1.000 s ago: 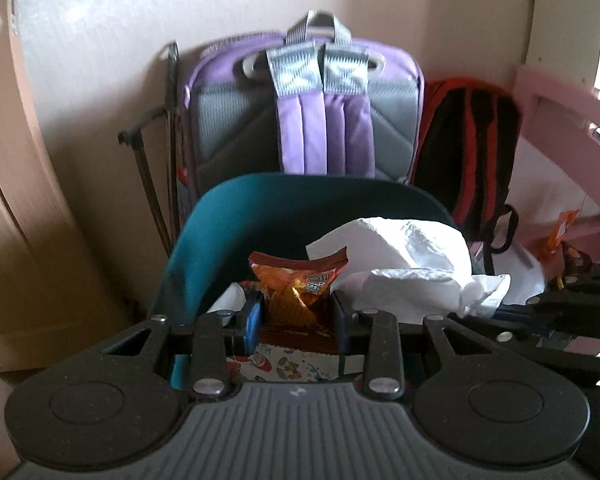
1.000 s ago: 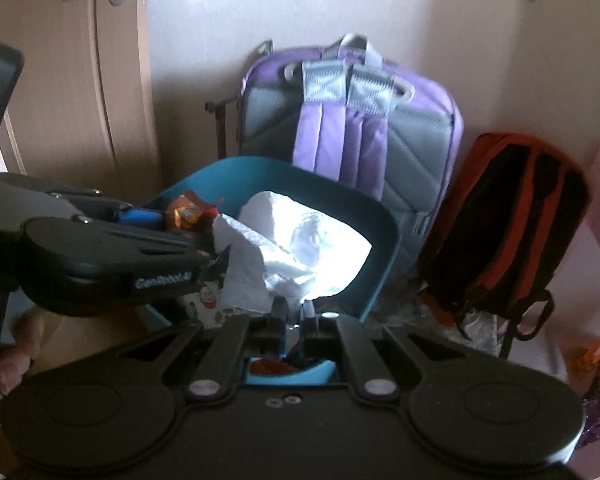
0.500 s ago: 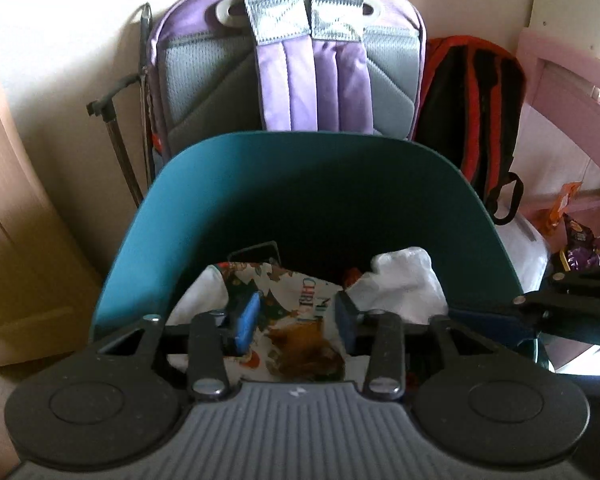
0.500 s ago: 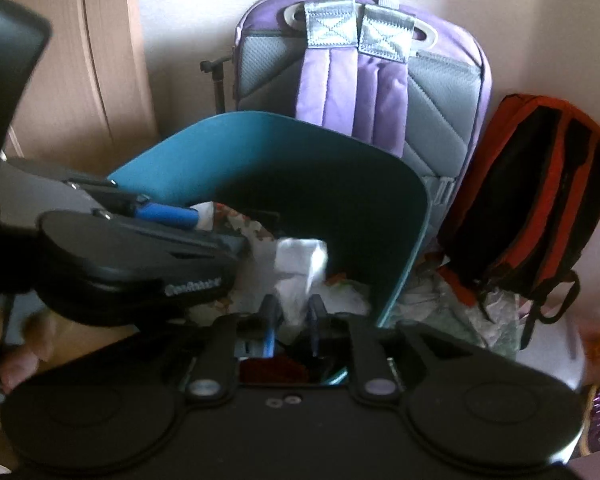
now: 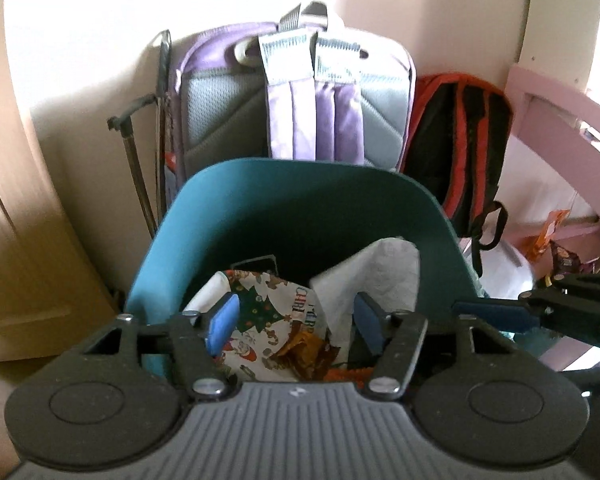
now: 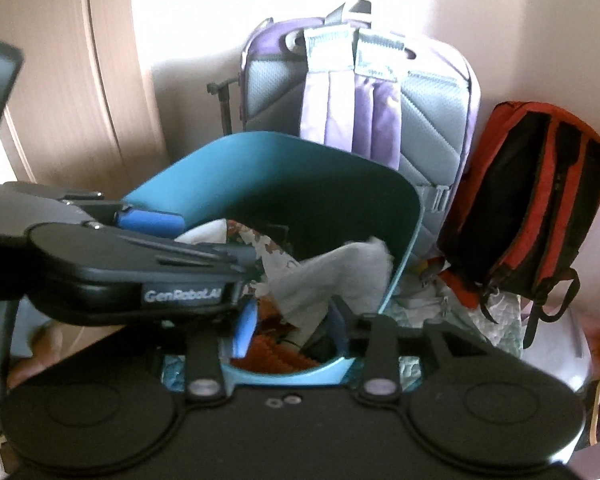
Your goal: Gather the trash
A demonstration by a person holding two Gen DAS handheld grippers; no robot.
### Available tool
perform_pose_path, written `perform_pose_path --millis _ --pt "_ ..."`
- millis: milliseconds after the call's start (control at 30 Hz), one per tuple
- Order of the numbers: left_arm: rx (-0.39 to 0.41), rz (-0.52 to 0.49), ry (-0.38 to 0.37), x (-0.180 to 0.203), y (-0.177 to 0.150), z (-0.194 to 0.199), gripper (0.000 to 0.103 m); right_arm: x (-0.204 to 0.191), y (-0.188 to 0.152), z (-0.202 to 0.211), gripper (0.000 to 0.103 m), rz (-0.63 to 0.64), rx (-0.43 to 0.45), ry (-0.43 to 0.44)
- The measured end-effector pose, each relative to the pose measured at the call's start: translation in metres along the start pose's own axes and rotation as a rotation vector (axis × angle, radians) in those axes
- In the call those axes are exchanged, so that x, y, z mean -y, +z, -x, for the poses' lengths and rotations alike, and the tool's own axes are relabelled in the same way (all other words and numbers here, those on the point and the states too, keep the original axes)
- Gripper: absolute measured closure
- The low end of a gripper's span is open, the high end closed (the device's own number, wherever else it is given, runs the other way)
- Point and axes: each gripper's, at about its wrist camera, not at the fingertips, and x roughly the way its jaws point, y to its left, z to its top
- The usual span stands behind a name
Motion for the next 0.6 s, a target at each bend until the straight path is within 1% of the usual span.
perform_pose_path --millis 33,167,233,333,467,600 --pt "0.013 -0.004 0.002 0.001 -0.001 0.007 0.035 -0.001 0.000 0.005 0.059 -0.003 0.007 0.007" --pt "0.046 -0.013 0.013 0.002 -0.004 0.031 0.034 -0.004 -0.003 0.024 0.052 -0.004 0.037 0.010" --pt "0.063 -0.006 0.016 0.001 -0.006 0.044 0.028 -0.004 -0.005 0.036 0.050 -0.012 0.056 0.014" --pt "0.093 0.014 0.023 0.000 -0.009 0.062 0.022 -0.003 -0.007 0.052 0.044 -0.018 0.089 0.018" --pt "0.127 0.018 0.033 0.002 -0.015 0.084 0.019 -0.001 -0.013 0.075 0.043 -0.028 0.132 0.023" --pt "0.164 0.017 0.024 0.006 -0.024 0.106 0.019 0.001 -0.021 0.095 0.041 -0.047 0.171 0.034"
